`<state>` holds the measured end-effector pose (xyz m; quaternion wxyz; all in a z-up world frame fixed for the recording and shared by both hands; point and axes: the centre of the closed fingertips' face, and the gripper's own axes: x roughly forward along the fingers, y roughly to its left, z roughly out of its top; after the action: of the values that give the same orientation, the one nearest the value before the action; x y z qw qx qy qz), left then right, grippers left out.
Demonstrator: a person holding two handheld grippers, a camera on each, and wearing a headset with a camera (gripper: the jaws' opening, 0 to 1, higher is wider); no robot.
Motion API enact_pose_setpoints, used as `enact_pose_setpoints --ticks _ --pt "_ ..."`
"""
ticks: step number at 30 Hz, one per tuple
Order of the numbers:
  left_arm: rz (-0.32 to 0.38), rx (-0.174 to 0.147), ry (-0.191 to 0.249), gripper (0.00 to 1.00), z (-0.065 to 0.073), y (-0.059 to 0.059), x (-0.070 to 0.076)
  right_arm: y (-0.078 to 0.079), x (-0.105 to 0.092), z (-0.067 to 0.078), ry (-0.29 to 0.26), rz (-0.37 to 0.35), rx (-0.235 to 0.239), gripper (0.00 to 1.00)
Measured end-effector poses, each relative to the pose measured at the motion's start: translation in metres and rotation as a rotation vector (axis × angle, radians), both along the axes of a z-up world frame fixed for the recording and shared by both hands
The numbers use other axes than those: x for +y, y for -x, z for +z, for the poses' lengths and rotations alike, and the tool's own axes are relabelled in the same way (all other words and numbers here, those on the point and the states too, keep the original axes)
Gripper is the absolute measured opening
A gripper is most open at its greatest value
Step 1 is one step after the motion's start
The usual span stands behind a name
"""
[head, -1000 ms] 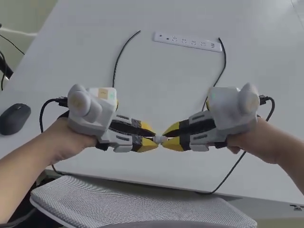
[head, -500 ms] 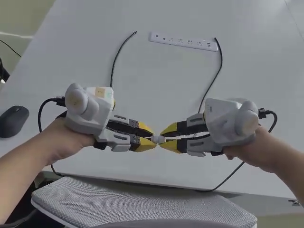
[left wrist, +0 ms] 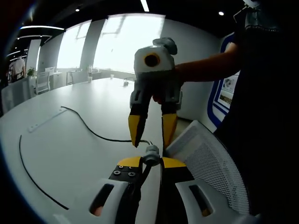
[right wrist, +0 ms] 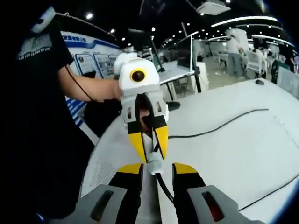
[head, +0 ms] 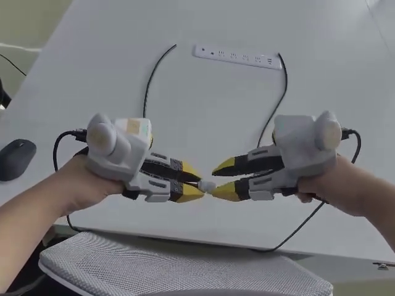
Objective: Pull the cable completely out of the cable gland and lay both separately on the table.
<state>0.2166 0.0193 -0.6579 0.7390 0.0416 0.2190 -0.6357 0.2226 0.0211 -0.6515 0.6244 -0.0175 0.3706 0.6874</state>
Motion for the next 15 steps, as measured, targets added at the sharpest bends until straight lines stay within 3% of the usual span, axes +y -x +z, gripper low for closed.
enact_pose_setpoints --ticks 2,3,5,6,8,11,13,15 --pt "-0.004 -0.008 -0.001 0.15 0.0 0.001 -0.001 -0.009 0.001 0.002 -0.029 -0.014 0.03 0.23" --pt "-0.005 -0.01 -0.002 0.15 0.0 0.001 -0.001 -0.009 0.002 0.004 -0.043 -0.015 0.093 0.22" --pt "-0.007 -0.02 -0.003 0.15 0.001 0.001 -0.001 -0.007 0.001 0.006 -0.049 -0.003 0.175 0.17" --pt "-0.009 -0.026 -0.002 0.15 0.001 0.002 -0.002 -0.001 0.0 0.007 -0.045 0.018 0.248 0.16" --pt "-0.007 -0.027 -0.002 0.15 0.002 0.001 -0.002 -0.001 -0.001 0.002 -0.027 0.041 0.265 0.18" --pt "-0.006 -0.029 -0.005 0.15 0.003 0.002 -0.004 0.005 -0.001 0.001 -0.028 0.071 0.349 0.21" --pt "-0.006 -0.029 -0.007 0.15 0.005 0.002 -0.005 -0.001 -0.001 -0.008 -0.019 0.052 0.342 0.19" --pt "-0.001 -0.03 -0.006 0.15 0.006 0.001 -0.006 0.0 -0.004 -0.011 -0.024 0.053 0.376 0.17"
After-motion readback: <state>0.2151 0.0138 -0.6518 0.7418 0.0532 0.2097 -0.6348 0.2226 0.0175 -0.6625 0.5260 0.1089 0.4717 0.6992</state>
